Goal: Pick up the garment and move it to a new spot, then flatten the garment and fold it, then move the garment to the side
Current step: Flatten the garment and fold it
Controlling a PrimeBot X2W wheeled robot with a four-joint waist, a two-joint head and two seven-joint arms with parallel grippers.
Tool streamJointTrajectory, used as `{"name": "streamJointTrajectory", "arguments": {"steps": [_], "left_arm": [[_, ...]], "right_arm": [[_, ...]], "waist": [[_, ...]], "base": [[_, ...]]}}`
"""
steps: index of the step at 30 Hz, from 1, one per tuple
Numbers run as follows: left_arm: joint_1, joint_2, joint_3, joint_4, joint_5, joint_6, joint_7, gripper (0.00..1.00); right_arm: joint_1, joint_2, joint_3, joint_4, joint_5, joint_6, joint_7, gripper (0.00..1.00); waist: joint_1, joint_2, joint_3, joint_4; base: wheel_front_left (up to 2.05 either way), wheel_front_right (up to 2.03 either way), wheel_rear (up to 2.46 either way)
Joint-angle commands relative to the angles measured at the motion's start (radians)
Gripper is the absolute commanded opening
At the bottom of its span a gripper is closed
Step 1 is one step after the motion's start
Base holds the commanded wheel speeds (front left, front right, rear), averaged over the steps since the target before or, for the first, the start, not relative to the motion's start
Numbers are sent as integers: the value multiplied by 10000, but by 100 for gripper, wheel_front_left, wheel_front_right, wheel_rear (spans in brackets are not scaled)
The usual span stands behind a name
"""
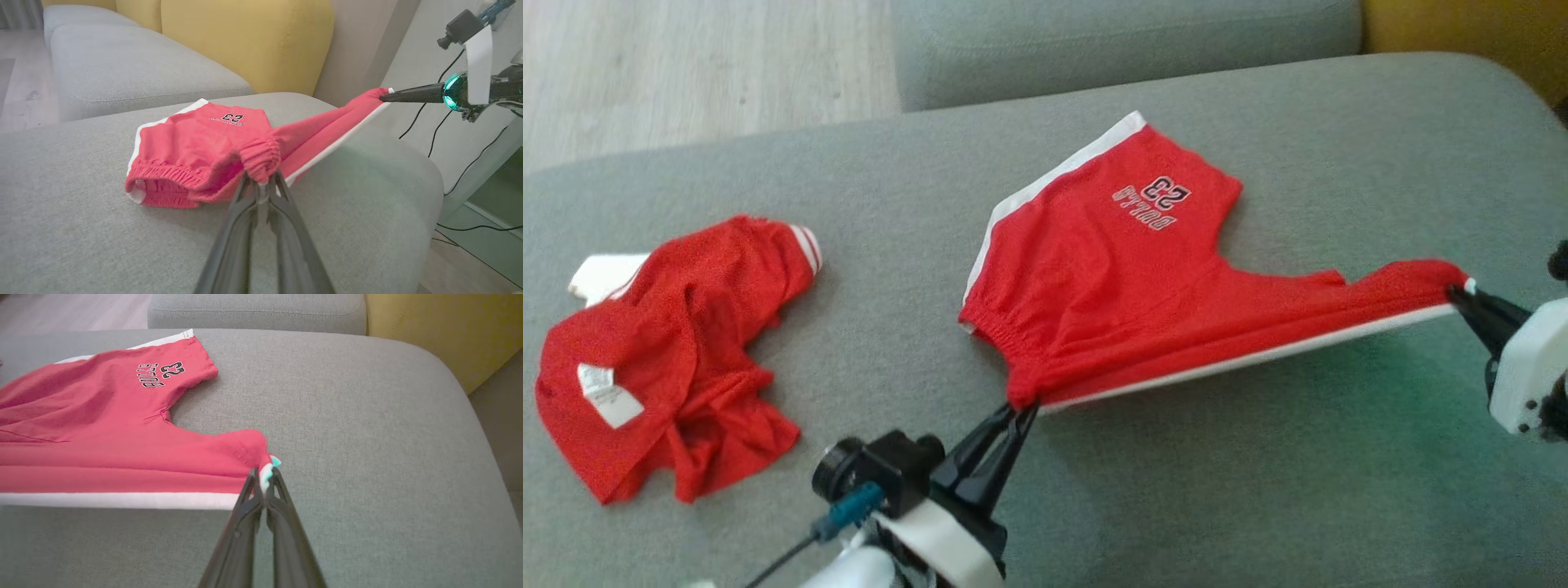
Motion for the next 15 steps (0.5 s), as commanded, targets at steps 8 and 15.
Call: {"name": "streamJointTrajectory", "arguments": {"steps": [8, 15], "left_arm": [[-1692, 247, 913, 83, 16, -37, 134, 0], [-2688, 114, 1000, 541, 99, -371, 250, 0]], "right_arm": [[-1059, 529, -1033, -696, -1502, -13, 365, 0], [-2677, 1024, -897, -361, -2237, -13, 585, 0]], "waist": [[0, -1, 915, 688], [0, -1, 1733, 1239]], "base": [[0, 0, 0], [0, 0, 0]]}}
